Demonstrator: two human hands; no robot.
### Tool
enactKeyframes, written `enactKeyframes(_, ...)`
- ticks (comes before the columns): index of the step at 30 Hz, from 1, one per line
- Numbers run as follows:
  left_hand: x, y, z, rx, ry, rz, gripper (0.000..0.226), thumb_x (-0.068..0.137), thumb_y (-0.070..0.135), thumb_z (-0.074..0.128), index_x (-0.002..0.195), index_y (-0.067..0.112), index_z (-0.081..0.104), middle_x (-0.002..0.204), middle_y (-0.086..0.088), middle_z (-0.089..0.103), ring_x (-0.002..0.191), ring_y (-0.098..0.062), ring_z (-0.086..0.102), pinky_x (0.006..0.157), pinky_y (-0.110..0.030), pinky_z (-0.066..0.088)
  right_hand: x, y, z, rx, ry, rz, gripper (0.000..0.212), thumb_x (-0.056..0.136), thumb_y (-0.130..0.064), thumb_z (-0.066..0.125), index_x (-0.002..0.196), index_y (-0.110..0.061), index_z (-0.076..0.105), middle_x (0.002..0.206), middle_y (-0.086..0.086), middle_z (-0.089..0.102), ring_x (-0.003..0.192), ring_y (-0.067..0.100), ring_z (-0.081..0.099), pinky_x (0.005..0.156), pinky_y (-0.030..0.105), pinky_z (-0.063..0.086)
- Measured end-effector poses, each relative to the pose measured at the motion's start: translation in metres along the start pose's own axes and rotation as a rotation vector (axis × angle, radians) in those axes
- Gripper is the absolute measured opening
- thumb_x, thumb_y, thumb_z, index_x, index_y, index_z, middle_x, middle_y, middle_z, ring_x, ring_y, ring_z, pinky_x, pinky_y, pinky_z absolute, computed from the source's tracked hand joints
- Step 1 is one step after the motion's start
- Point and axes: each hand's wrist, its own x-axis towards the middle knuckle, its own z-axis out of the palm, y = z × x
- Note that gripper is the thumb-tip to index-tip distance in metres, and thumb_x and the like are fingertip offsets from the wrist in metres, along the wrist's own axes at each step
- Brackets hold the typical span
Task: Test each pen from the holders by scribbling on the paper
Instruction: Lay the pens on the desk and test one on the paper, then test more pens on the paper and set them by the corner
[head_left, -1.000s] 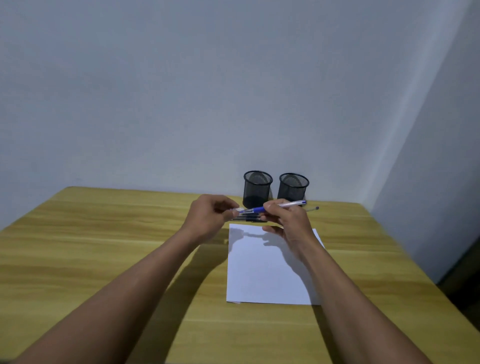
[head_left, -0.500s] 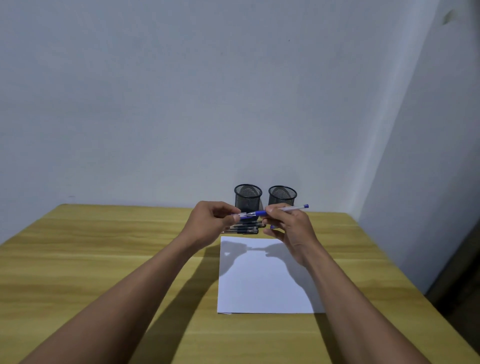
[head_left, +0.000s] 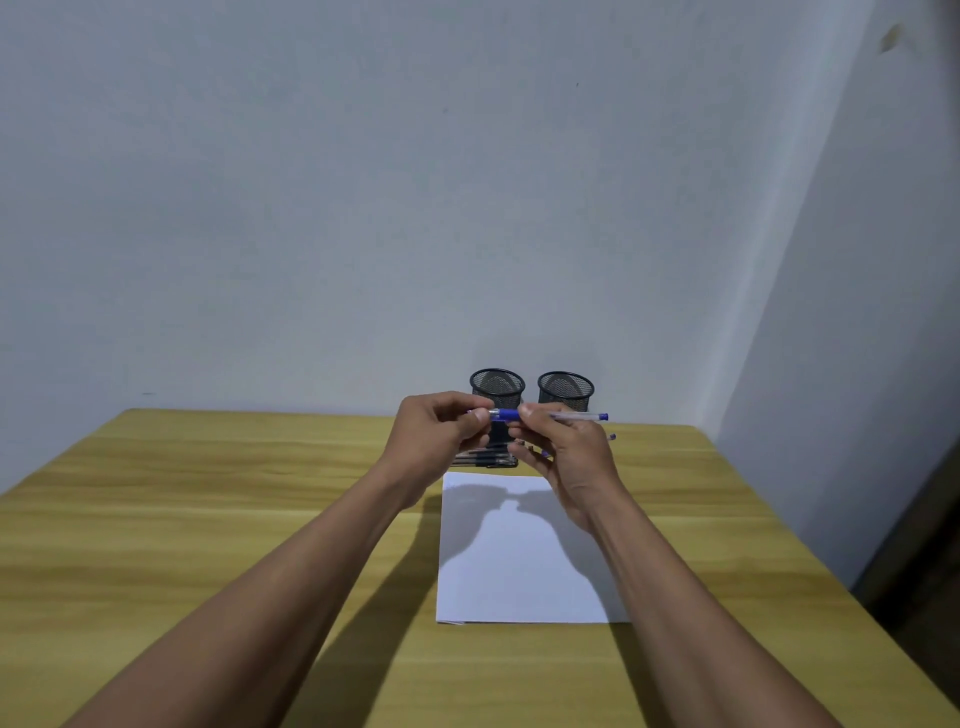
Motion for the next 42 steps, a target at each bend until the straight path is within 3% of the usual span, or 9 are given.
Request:
enactKeyframes(5, 0.003, 0.001, -0.002, 0.049, -0.021, -0.031, 0.01, 0.093, 0.002, 0.063, 0.099, 0.0, 0.071, 0.076, -0.006, 0.06, 0.072, -0.013, 0.063, 0.084, -0.037, 0.061, 0.002, -0.012, -0.009, -0.066, -0.037, 0.05, 0.005, 0.09, -0.013, 0.074, 0.093, -0.01, 0.074, 0.083, 0.006, 0.074, 0.079, 0.015, 0.071, 0.085, 0.04, 0.059)
enactKeyframes(12, 0.012, 0.005, 0.011, 0.123, -0.014, 0.014, 0.01, 0.094, 0.003, 0.063, 0.099, 0.003, 0.071, 0.084, -0.012, 0.063, 0.08, -0.019, 0.064, 0.082, -0.032, 0.06, 0.006, -0.048, -0.037, -0.406, -0.008, -0.082, 0.007, 0.082, -0.007, 0.08, 0.084, -0.013, 0.081, 0.079, 0.007, 0.073, 0.074, 0.017, 0.067, 0.072, 0.035, 0.056)
enactKeyframes(18, 0.018, 0.001, 0.032, 0.178, -0.04, 0.056, 0.009, 0.094, 0.004, 0.062, 0.098, 0.005, 0.071, 0.084, -0.012, 0.066, 0.08, -0.016, 0.068, 0.084, -0.035, 0.061, 0.008, -0.065, -0.059, -0.889, -0.05, -0.227, 0.008, 0.082, -0.011, 0.081, 0.085, -0.018, 0.081, 0.07, -0.009, 0.071, 0.062, -0.005, 0.062, 0.06, 0.006, 0.044)
enactKeyframes(22, 0.025, -0.002, 0.051, 0.206, -0.032, 0.048, 0.014, 0.09, 0.012, 0.067, 0.102, 0.007, 0.072, 0.084, -0.01, 0.071, 0.078, -0.022, 0.069, 0.088, -0.047, 0.058, 0.012, -0.066, -0.075, -1.029, 0.004, -0.283, 0.006, 0.083, -0.02, 0.079, 0.087, -0.024, 0.081, 0.084, -0.002, 0.074, 0.074, 0.007, 0.057, 0.067, 0.02, 0.044)
enactKeyframes(25, 0.032, -0.008, 0.065, 0.284, -0.005, 0.07, 0.024, 0.081, 0.032, 0.073, 0.1, 0.017, 0.075, 0.089, 0.0, 0.076, 0.088, -0.019, 0.072, 0.082, -0.032, 0.06, 0.013, -0.062, -0.093, -1.039, 0.105, -0.278, 0.008, 0.083, -0.02, 0.079, 0.091, -0.022, 0.082, 0.086, -0.003, 0.075, 0.073, 0.008, 0.056, 0.065, 0.02, 0.043)
enactKeyframes(28, 0.037, -0.016, 0.086, 0.427, 0.019, 0.128, 0.023, 0.086, 0.031, 0.07, 0.104, 0.017, 0.074, 0.093, 0.003, 0.075, 0.089, -0.012, 0.07, 0.075, -0.018, 0.054, 0.014, -0.054, -0.117, -1.064, 0.205, -0.266, 0.006, 0.084, -0.023, 0.078, 0.089, -0.025, 0.082, 0.081, -0.009, 0.073, 0.067, 0.001, 0.055, 0.059, 0.012, 0.04)
enactKeyframes(33, 0.054, -0.045, 0.14, 0.686, -0.176, 0.192, 0.04, 0.087, 0.039, 0.066, 0.116, 0.012, 0.07, 0.112, -0.002, 0.074, 0.101, -0.014, 0.068, 0.095, -0.031, 0.052, 0.022, -0.041, -0.171, -1.115, 0.4, -0.197, 0.008, 0.085, -0.026, 0.076, 0.091, -0.025, 0.081, 0.073, -0.019, 0.066, 0.073, 0.004, 0.062, 0.072, 0.024, 0.046)
enactKeyframes(37, 0.071, -0.07, 0.191, 0.938, -0.392, 0.257, 0.054, 0.088, 0.046, 0.062, 0.131, 0.013, 0.06, 0.132, -0.005, 0.064, 0.121, -0.022, 0.059, 0.101, -0.038, 0.047, 0.035, -0.032, -0.212, -1.226, 0.504, -0.09, 0.014, 0.089, -0.027, 0.07, 0.098, -0.024, 0.08, 0.094, -0.005, 0.076, 0.094, 0.02, 0.068, 0.084, 0.035, 0.055)
enactKeyframes(42, 0.096, -0.095, 0.244, 1.133, -0.549, 0.258, 0.062, 0.088, 0.052, 0.055, 0.137, 0.013, 0.053, 0.14, -0.01, 0.054, 0.127, -0.029, 0.051, 0.104, -0.041, 0.045, 0.06, -0.019, -0.251, -1.383, 0.585, 0.011, 0.02, 0.093, -0.029, 0.062, 0.103, -0.023, 0.079, 0.106, 0.003, 0.077, 0.098, 0.026, 0.069, 0.084, 0.037, 0.057)
